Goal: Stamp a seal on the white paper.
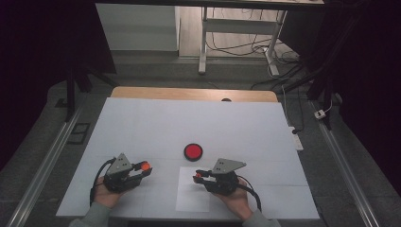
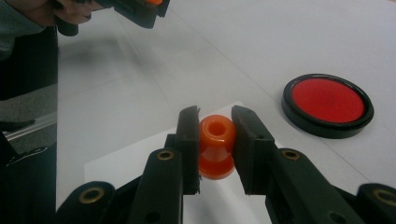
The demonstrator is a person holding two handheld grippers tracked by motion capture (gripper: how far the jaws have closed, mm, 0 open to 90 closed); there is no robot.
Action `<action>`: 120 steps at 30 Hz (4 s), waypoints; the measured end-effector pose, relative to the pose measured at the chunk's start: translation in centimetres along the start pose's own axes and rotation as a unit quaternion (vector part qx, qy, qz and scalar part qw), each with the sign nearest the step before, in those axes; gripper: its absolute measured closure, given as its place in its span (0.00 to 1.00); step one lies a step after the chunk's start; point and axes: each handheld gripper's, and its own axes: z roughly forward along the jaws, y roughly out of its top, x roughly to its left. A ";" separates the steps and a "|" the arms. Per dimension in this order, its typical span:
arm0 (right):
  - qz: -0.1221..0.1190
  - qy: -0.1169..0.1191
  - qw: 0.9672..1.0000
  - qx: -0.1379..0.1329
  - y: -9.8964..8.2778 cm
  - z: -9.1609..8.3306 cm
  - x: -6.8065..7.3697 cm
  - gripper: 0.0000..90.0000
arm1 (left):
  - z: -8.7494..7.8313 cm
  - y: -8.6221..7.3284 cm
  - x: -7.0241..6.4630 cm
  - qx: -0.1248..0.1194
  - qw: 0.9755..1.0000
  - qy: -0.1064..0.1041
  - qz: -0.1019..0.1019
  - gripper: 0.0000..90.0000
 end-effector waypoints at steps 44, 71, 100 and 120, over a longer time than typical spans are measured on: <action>-0.028 -0.002 0.999 0.047 -1.1 1.9 0.7 0.80 | 0.0 -0.1 0.0 0.003 1.000 -0.002 -0.001 0.72; -0.047 -0.004 0.997 0.055 -1.6 2.2 0.9 0.81 | 0.0 -0.1 0.0 0.002 1.000 -0.001 -0.003 0.72; -0.048 -0.010 0.998 0.050 -1.7 2.2 1.0 0.81 | -0.1 0.0 0.0 -0.001 1.000 0.001 -0.003 0.71; 0.013 -0.016 0.999 -0.046 -0.2 -2.2 -0.9 0.81 | -0.1 0.0 0.0 -0.002 1.000 0.003 -0.003 0.71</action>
